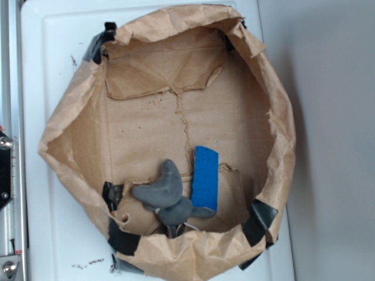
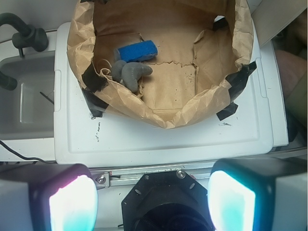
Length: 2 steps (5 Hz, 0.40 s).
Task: Grab the blue sponge.
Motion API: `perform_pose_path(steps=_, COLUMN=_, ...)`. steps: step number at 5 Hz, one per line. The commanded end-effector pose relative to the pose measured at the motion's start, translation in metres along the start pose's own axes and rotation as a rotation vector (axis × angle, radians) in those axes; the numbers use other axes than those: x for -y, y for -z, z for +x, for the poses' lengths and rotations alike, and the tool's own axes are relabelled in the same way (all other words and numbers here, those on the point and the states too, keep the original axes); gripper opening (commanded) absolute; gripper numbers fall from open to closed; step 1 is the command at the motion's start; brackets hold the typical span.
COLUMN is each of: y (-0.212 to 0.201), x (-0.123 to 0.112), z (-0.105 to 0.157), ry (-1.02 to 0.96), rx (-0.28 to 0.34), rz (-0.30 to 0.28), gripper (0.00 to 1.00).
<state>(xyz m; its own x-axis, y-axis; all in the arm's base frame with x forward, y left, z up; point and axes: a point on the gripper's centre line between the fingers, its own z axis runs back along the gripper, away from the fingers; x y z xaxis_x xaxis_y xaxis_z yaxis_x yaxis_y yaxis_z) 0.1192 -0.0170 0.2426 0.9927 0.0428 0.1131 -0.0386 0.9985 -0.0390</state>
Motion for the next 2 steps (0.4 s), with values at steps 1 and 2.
perform_pose_path(steps=1, y=0.0, x=0.0, z=0.0, ry=0.0, rx=0.0, rz=0.0, gripper=1.0)
perform_pose_path(steps=2, y=-0.004, x=0.009, z=0.031, ry=-0.155, rx=0.008, rz=-0.038, gripper=1.0)
